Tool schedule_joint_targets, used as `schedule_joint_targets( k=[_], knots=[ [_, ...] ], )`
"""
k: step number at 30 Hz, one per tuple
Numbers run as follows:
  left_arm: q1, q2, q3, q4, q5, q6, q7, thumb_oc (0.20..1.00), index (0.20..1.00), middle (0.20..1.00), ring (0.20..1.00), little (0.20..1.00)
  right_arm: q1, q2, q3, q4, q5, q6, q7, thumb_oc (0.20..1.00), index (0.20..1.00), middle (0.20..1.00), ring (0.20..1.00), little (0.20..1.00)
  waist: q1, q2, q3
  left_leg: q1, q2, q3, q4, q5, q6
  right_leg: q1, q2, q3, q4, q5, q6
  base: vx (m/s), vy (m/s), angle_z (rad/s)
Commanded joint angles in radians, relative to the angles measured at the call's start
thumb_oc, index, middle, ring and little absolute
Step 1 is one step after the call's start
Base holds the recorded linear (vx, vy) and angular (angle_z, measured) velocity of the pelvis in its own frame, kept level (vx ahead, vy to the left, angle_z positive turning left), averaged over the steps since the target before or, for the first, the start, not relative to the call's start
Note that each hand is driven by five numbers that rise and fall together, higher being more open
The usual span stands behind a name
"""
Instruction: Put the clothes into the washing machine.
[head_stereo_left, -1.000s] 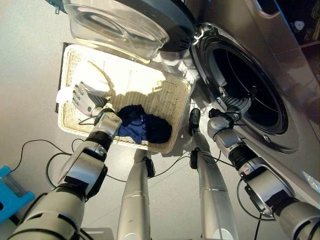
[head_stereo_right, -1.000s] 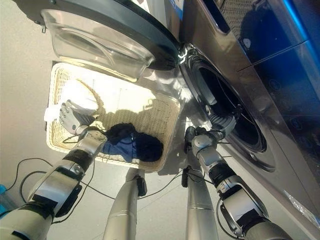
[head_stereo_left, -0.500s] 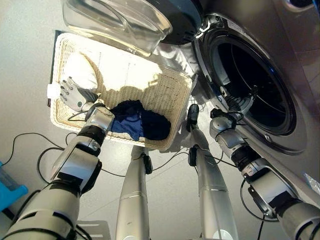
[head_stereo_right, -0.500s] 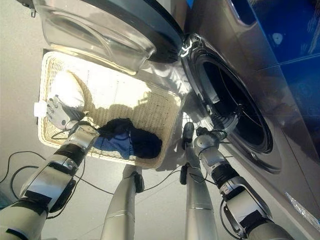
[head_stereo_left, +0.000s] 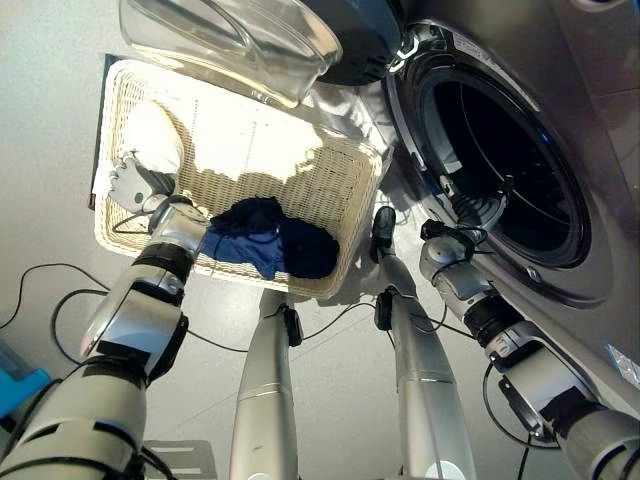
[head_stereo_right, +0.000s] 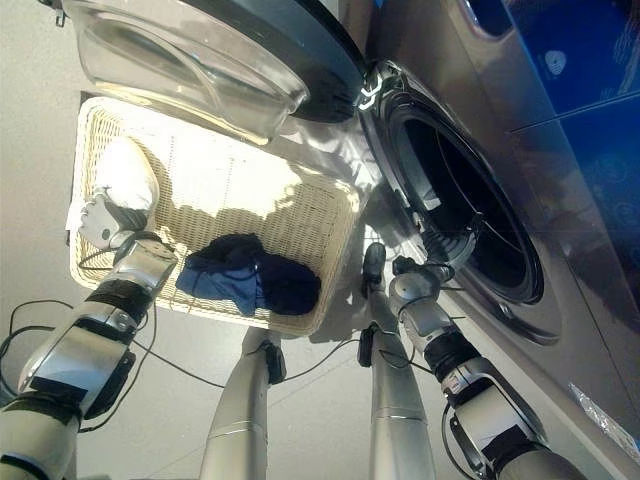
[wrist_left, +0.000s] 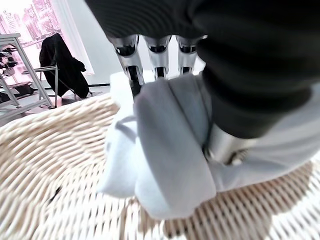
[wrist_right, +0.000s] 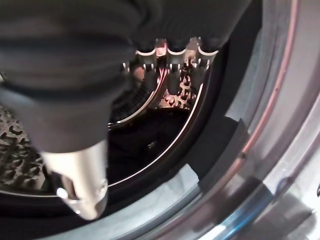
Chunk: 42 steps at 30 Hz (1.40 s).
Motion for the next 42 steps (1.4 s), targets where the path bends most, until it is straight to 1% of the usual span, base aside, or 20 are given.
schedule_joint_targets(
  k=[1,7,11,17,22,23,24,25,26,27,29,30,33,34,36,37,38,39,40,42],
  knots=[
    [0.063,-0.013,0.036,0.069,-0.022,-0.038,-0.058,0.200,0.200,0.200,0.200,0.200,0.053,-0.002,-0.055,-0.067,0.014,-0.065,0.011,1.000,1.000,1.000,1.000,1.000,0.034,-0.039,-0.019,-0.015,-0.027,0.102,0.008,0.015,-0.027,-0.001,0.020,0.000,0.094,-0.062,0.104,0.00,0.000,0.00],
    [0.074,-0.005,0.049,0.048,-0.019,-0.095,-0.053,0.200,0.200,0.200,0.200,0.200,0.058,-0.001,-0.059,-0.072,0.024,-0.076,0.024,1.000,1.000,1.000,1.000,1.000,0.033,-0.037,-0.019,0.015,-0.024,0.108,0.003,0.012,-0.028,0.027,0.020,-0.003,0.097,-0.071,0.101,0.00,0.000,0.00],
    [0.085,-0.006,0.062,0.015,-0.020,-0.165,-0.042,0.200,0.200,0.200,0.200,0.200,0.068,0.002,-0.063,-0.080,0.009,-0.073,0.027,1.000,1.000,1.000,1.000,1.000,0.033,-0.033,-0.019,0.039,-0.024,0.110,-0.001,0.008,-0.026,0.047,0.020,-0.002,0.098,-0.076,0.100,0.00,0.000,0.00],
    [0.118,-0.028,0.099,-0.088,-0.064,-0.376,-0.028,0.200,0.200,0.200,0.200,0.200,0.086,0.012,-0.063,-0.121,-0.085,-0.081,0.044,1.000,1.000,1.000,1.000,1.000,0.036,-0.024,-0.019,0.083,-0.024,0.112,-0.009,0.000,-0.023,0.084,0.019,-0.005,0.109,-0.094,0.100,0.00,0.000,0.00],
    [0.174,-0.066,0.128,-0.217,-0.071,-0.518,-0.075,0.200,0.200,0.200,0.200,0.200,0.127,0.030,-0.060,-0.184,-0.165,-0.119,0.202,1.000,1.000,1.000,1.000,1.000,0.041,-0.014,-0.019,0.120,-0.031,0.108,-0.015,-0.009,-0.018,0.119,0.017,-0.005,0.113,-0.106,0.101,0.00,0.000,0.00],
    [0.174,-0.066,0.128,-0.217,-0.071,-0.518,-0.075,0.200,0.200,0.200,0.200,0.200,0.127,0.030,-0.060,-0.184,-0.165,-0.119,0.202,1.000,1.000,1.000,1.000,1.000,0.041,-0.014,-0.019,0.120,-0.031,0.108,-0.015,-0.009,-0.018,0.119,0.017,-0.005,0.113,-0.106,0.101,0.00,0.000,0.00],
    [0.215,-0.085,0.135,-0.301,-0.054,-0.552,-0.079,0.200,0.200,0.200,0.200,0.200,0.155,0.035,-0.052,-0.230,-0.210,-0.126,0.266,1.000,1.000,1.000,1.000,1.000,0.046,-0.012,-0.019,0.138,-0.034,0.105,-0.020,-0.013,-0.014,0.135,0.014,-0.010,0.109,-0.107,0.101,0.00,0.000,0.00],
    [0.215,-0.085,0.135,-0.301,-0.054,-0.552,-0.079,0.200,0.200,0.200,0.200,0.200,0.155,0.035,-0.052,-0.230,-0.210,-0.126,0.266,1.000,1.000,1.000,1.000,1.000,0.046,-0.012,-0.019,0.138,-0.034,0.105,-0.020,-0.013,-0.014,0.135,0.014,-0.010,0.109,-0.107,0.101,0.00,-0.038,-0.01],
    [0.256,-0.095,0.141,-0.360,-0.027,-0.600,-0.090,0.200,0.200,0.200,0.200,0.200,0.179,0.036,-0.045,-0.258,-0.254,-0.142,0.335,1.000,1.000,1.000,1.000,1.000,0.051,-0.010,-0.019,0.153,-0.038,0.101,-0.023,-0.017,-0.013,0.151,0.012,-0.012,0.105,-0.109,0.102,0.00,-0.034,-0.02],
    [0.273,-0.101,0.148,-0.387,-0.019,-0.619,-0.099,0.200,0.200,0.200,0.200,0.200,0.188,0.033,-0.043,-0.268,-0.271,-0.155,0.375,1.000,1.000,1.000,1.000,1.000,0.053,-0.010,-0.019,0.160,-0.039,0.099,-0.024,-0.019,-0.011,0.158,0.010,-0.014,0.104,-0.110,0.103,0.00,-0.040,-0.02],
    [0.284,-0.104,0.153,-0.405,-0.012,-0.634,-0.103,0.200,0.200,0.200,0.200,0.200,0.194,0.030,-0.041,-0.274,-0.286,-0.163,0.402,1.000,1.000,1.000,1.000,1.000,0.055,-0.010,-0.019,0.164,-0.039,0.098,-0.024,-0.021,-0.010,0.162,0.009,-0.016,0.105,-0.111,0.104,0.00,-0.022,0.00],
    [0.309,-0.112,0.168,-0.442,-0.038,-0.684,-0.148,0.200,0.200,0.200,0.200,0.200,0.202,0.020,-0.026,-0.284,-0.302,-0.198,0.540,1.000,1.000,1.000,1.000,1.000,0.060,-0.009,-0.019,0.180,-0.038,0.097,-0.021,-0.028,-0.009,0.178,0.002,-0.023,0.110,-0.118,0.106,0.00,-0.043,0.00],
    [0.317,-0.117,0.175,-0.455,-0.050,-0.699,-0.169,0.200,0.200,0.200,0.200,0.200,0.201,0.015,-0.017,-0.285,-0.303,-0.208,0.596,1.000,1.000,1.000,1.000,1.000,0.062,-0.010,-0.019,0.186,-0.038,0.096,-0.019,-0.031,-0.010,0.185,-0.002,-0.027,0.112,-0.122,0.106,0.00,-0.039,0.00],
    [0.326,-0.127,0.181,-0.481,-0.089,-0.737,-0.237,0.200,0.200,0.200,0.200,0.200,0.198,-0.001,0.011,-0.277,-0.258,-0.228,0.760,1.000,1.000,1.000,1.000,1.000,0.069,-0.012,-0.019,0.197,-0.038,0.090,-0.011,-0.038,-0.010,0.200,-0.009,-0.034,0.118,-0.129,0.104,0.00,-0.092,0.02],
    [0.332,-0.132,0.183,-0.495,-0.119,-0.751,-0.289,0.200,0.200,0.200,0.200,0.200,0.191,-0.015,0.022,-0.261,-0.243,-0.220,0.825,1.000,1.000,1.000,1.000,1.000,0.075,-0.014,-0.019,0.203,-0.038,0.086,-0.003,-0.043,-0.009,0.207,-0.013,-0.038,0.125,-0.133,0.104,0.00,-0.072,0.04],
    [0.332,-0.132,0.183,-0.495,-0.119,-0.751,-0.289,0.200,0.200,0.200,0.200,0.200,0.191,-0.015,0.022,-0.261,-0.243,-0.220,0.825,1.000,1.000,1.000,1.000,1.000,0.075,-0.014,-0.019,0.203,-0.038,0.086,-0.003,-0.043,-0.009,0.207,-0.013,-0.038,0.125,-0.133,0.104,0.00,-0.083,0.07],
    [0.348,-0.148,0.183,-0.537,-0.185,-0.757,-0.388,0.200,0.200,0.200,0.200,0.200,0.177,-0.028,0.042,-0.247,-0.196,-0.198,0.943,1.000,1.000,1.000,1.000,1.000,0.084,-0.017,-0.019,0.218,-0.040,0.080,-0.001,-0.047,-0.006,0.225,-0.018,-0.047,0.129,-0.137,0.104,0.00,-0.097,0.06],
    [0.357,-0.154,0.181,-0.550,-0.216,-0.764,-0.427,0.200,0.200,0.200,0.200,0.200,0.172,-0.033,0.051,-0.243,-0.170,-0.185,0.991,1.000,1.000,1.000,1.000,1.000,0.088,-0.017,-0.019,0.224,-0.041,0.079,-0.002,-0.047,-0.005,0.230,-0.020,-0.050,0.130,-0.137,0.104,0.00,-0.100,0.08],
    [0.358,-0.154,0.181,-0.552,-0.217,-0.765,-0.435,0.200,0.200,0.200,0.200,0.200,0.171,-0.034,0.053,-0.243,-0.165,-0.182,0.998,1.000,1.000,1.000,1.000,1.000,0.088,-0.017,-0.019,0.224,-0.041,0.079,-0.002,-0.047,-0.005,0.230,-0.020,-0.050,0.131,-0.137,0.104,0.00,-0.049,0.06],
    [0.370,-0.173,0.173,-0.591,-0.279,-0.756,-0.508,0.200,0.200,0.200,0.200,0.200,0.156,-0.039,0.067,-0.235,-0.117,-0.140,1.074,1.000,1.000,1.000,1.000,1.000,0.093,-0.018,-0.019,0.230,-0.044,0.075,0.001,-0.049,-0.003,0.237,-0.022,-0.051,0.131,-0.136,0.103,0.00,-0.051,0.07]
  ],
)
